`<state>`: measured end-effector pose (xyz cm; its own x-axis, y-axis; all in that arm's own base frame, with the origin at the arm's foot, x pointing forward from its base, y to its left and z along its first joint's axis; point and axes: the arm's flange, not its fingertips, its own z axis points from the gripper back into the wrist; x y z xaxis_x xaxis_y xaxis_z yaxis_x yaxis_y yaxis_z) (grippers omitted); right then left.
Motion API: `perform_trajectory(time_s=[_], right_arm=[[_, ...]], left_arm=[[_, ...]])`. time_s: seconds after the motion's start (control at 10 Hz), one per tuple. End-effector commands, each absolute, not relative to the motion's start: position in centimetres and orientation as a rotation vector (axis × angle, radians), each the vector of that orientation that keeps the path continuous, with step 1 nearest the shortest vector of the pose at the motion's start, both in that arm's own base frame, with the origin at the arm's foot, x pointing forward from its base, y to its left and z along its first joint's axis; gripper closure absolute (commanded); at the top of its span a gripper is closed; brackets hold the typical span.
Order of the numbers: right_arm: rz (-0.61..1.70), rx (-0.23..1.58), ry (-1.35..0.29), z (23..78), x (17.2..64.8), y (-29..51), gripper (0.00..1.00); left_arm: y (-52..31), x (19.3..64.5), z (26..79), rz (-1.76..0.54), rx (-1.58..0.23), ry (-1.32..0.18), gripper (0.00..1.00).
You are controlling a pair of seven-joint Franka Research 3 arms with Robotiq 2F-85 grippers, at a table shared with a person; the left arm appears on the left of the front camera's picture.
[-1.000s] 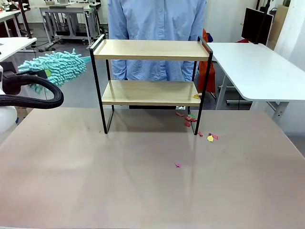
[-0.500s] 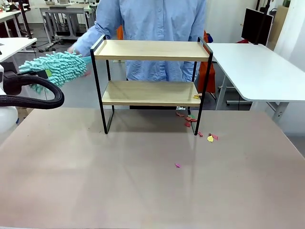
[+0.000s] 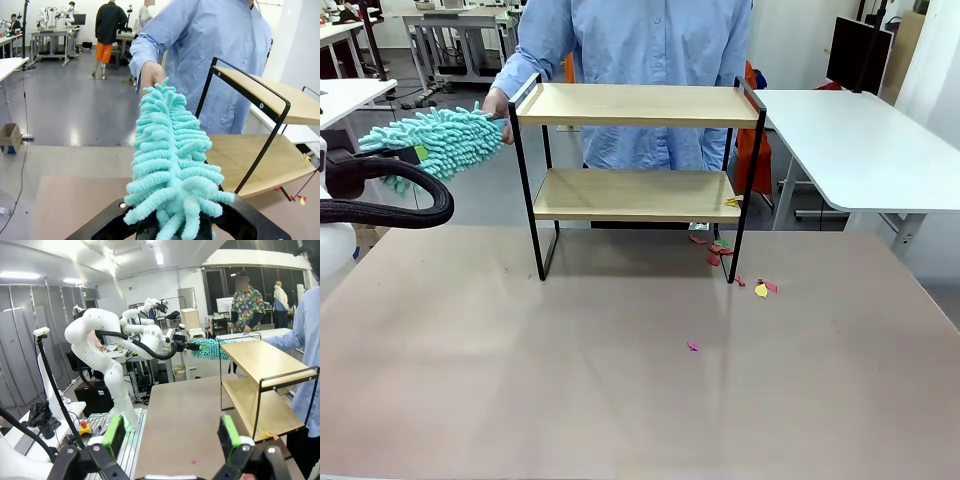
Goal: Clean the shelf.
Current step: Hand the Duster back to the human.
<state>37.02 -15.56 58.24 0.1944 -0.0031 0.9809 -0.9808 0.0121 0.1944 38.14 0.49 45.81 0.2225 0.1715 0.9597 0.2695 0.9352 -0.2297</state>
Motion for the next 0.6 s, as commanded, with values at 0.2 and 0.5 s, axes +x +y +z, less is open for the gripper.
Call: perform_trajectory(time_s=[0.2,0.5], right_arm=[[1.065,1.288,-1.075,58.4,36.8,-15.4,0.0],[1.065,1.288,-1.075,58.4,36.8,-15.4,0.0]], left_arm=[[0.7,36.6,47.4,-0.119,-0.339,-1.34,0.27],[1.0,34.5,51.8,-0.099,-0.333,-1.309,0.0]])
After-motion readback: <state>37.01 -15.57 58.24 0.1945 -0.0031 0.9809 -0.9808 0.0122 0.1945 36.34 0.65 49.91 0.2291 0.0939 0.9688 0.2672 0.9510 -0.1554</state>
